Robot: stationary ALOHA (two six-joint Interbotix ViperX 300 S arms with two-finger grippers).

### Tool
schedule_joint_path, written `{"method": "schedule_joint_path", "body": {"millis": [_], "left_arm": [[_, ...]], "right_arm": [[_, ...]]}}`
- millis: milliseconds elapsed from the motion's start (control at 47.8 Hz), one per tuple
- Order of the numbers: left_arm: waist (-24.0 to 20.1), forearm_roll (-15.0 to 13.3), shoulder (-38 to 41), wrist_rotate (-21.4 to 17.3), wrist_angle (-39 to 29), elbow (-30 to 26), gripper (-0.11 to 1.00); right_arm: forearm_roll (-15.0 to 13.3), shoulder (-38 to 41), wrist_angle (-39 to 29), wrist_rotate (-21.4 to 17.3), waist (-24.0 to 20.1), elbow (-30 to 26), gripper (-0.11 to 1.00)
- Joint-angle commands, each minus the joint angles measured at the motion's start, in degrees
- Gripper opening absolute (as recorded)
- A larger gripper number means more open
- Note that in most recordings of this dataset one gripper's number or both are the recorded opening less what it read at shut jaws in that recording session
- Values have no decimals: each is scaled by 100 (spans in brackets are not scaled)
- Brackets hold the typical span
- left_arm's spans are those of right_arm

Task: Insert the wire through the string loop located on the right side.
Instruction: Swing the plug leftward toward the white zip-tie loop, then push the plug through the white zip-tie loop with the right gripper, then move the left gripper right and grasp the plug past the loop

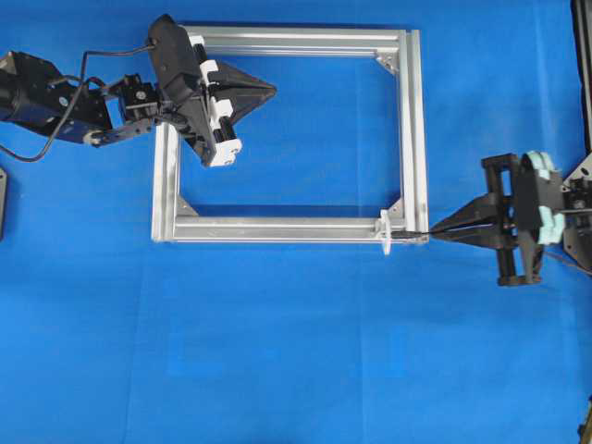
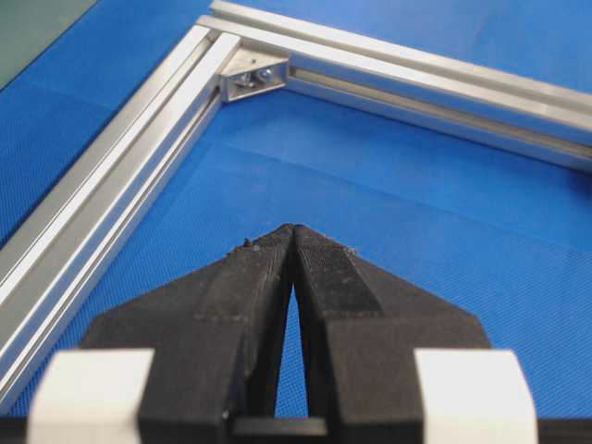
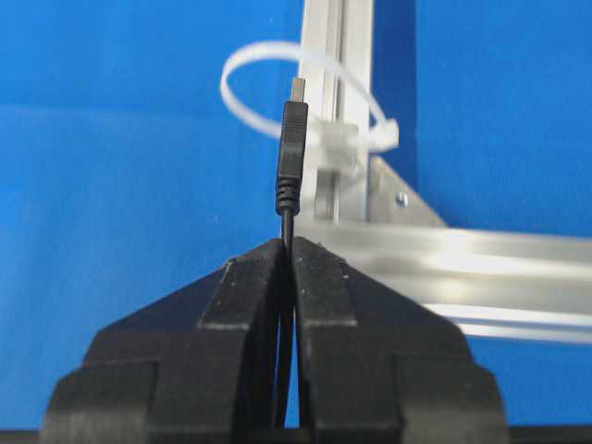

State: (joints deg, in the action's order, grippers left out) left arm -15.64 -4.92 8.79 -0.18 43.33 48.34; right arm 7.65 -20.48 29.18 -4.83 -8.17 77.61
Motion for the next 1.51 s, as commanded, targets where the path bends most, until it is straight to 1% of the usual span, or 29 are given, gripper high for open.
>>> {"method": "schedule_joint_path", "body": {"millis": [0,167,293,963,1046,1214,1486], "left_arm": [[9,18,-185,-9,26,-53,2],[9,18,-185,-9,26,-44,2],[18,18,-185,0,26,-44,2],[53,18,-185,97,26,-62,2],[158,18,-193,97,9,-53,2],[589,18,-185,97,-132,-35,2],[1538,18,-202,334,-229,-26,2]], "right_arm": [[18,264,220,-9,26,-237,-4],[18,791,299,0,123,-615,-4],[18,949,299,0,193,-747,-4],[18,1028,352,9,202,-809,-4],[18,1028,352,9,211,-809,-4],[18,1028,352,9,202,-809,-4],[18,1028,343,9,202,-809,-4]]}}
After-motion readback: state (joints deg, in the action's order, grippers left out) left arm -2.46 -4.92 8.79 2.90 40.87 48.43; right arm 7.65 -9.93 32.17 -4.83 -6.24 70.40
